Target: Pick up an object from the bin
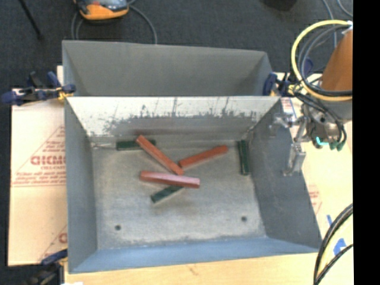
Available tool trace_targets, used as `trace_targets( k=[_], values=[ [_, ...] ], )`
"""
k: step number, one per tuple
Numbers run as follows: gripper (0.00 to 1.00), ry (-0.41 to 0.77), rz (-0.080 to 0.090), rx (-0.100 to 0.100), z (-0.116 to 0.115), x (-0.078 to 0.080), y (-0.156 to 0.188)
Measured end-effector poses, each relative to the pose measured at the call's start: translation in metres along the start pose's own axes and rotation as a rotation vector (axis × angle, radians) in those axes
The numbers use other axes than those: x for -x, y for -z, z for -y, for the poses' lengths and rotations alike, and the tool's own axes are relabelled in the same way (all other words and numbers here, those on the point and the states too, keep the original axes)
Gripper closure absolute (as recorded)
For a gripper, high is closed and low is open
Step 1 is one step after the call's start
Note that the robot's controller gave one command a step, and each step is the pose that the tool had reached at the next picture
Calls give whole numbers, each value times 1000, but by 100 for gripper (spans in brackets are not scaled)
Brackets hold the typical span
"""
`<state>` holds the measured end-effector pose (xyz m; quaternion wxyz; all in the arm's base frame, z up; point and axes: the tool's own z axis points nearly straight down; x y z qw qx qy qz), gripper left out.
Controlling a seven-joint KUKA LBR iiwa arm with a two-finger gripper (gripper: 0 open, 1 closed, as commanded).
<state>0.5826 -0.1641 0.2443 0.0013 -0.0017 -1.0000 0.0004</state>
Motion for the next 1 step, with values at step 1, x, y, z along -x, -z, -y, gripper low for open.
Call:
trace_targets(
  k=[1],
  values=[
    [0,4,8,-2,-1,2,5]
  ],
)
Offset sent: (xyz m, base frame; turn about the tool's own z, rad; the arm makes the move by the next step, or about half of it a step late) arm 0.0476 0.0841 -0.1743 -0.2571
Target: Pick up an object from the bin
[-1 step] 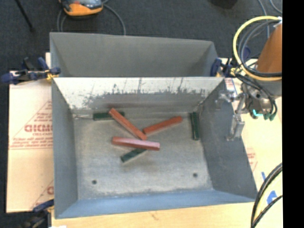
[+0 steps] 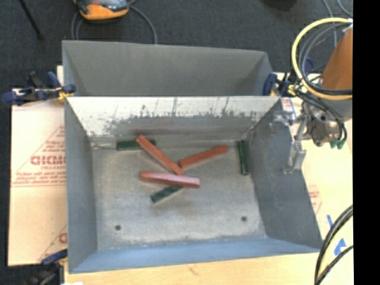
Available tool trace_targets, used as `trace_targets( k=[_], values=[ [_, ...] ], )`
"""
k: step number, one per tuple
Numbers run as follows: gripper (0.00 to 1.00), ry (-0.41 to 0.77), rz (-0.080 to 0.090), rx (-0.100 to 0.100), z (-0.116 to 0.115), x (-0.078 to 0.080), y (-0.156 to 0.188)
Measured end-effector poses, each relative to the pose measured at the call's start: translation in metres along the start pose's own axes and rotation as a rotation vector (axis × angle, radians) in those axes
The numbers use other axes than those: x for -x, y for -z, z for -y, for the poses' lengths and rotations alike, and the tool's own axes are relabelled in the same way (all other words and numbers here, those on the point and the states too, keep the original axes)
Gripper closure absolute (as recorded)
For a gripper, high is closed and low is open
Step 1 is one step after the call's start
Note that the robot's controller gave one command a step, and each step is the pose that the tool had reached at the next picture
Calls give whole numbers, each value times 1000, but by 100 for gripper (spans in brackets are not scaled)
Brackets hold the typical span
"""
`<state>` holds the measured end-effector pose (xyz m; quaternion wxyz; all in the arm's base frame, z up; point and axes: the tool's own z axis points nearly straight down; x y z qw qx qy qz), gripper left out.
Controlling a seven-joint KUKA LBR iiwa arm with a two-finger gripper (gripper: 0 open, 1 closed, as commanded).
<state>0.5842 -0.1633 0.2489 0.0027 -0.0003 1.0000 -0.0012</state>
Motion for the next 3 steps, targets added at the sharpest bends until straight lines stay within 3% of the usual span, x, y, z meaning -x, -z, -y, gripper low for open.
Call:
trace_targets(
  k=[1,2,3],
  values=[
    [0,88,4,-1,-29,18,-63],
    [0,273,1,2,-100,63,-87],
    [0,300,4,0,-89,66,-113]
  ],
)
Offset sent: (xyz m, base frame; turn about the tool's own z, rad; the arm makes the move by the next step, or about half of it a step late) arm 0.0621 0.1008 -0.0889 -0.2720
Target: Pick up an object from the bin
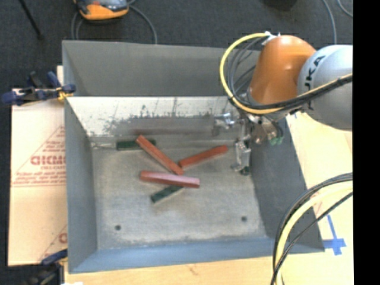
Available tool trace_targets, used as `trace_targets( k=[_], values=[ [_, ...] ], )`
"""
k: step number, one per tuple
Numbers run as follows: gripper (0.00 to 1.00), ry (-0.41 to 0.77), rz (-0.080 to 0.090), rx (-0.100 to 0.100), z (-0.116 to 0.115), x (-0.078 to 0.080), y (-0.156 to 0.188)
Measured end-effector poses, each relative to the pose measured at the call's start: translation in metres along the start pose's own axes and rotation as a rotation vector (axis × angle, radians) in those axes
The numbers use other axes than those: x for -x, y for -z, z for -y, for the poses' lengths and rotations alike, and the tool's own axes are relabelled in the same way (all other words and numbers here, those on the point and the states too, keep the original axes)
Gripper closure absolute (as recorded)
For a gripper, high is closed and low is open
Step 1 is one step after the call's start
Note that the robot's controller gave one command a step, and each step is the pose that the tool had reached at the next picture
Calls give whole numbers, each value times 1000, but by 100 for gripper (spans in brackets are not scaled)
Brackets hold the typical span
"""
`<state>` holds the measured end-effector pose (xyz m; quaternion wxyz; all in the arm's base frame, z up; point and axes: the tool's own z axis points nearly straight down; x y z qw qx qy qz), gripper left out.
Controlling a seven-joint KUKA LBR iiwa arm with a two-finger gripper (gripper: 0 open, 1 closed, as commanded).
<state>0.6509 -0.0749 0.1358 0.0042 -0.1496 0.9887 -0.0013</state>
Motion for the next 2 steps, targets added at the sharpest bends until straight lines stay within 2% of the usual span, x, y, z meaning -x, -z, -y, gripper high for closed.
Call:
trace_targets(
  k=[1,2],
  values=[
    [0,-292,-3,2,-45,16,-53],
    [100,168,-1,2,-53,21,-64]
  ],
)
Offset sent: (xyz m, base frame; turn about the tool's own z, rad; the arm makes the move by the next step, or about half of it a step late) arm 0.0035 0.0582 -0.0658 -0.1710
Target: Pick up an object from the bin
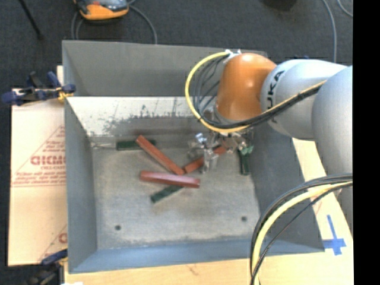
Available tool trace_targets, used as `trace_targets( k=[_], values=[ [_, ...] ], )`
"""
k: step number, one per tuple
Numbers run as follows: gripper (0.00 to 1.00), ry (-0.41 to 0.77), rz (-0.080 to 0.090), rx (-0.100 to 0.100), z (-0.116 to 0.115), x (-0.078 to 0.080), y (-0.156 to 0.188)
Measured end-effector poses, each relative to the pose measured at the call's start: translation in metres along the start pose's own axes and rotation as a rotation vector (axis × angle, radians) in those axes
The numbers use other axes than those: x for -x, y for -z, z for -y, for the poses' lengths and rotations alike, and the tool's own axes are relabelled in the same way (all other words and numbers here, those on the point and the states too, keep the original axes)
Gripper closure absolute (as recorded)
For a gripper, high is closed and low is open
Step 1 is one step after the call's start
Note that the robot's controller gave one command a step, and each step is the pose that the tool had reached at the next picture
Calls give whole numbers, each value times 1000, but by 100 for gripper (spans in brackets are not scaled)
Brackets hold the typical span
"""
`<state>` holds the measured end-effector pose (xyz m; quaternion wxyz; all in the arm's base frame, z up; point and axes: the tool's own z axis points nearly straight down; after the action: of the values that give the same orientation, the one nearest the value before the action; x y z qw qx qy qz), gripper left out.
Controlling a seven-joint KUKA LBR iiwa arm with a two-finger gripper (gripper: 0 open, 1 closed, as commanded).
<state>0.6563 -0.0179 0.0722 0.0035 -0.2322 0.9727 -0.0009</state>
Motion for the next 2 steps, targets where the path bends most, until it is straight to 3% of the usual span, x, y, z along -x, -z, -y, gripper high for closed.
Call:
trace_targets(
  k=[1,2],
  values=[
    [100,1,0,0,0,0,0],
    [100,-1,1,-1,2,2,36]
  ],
)
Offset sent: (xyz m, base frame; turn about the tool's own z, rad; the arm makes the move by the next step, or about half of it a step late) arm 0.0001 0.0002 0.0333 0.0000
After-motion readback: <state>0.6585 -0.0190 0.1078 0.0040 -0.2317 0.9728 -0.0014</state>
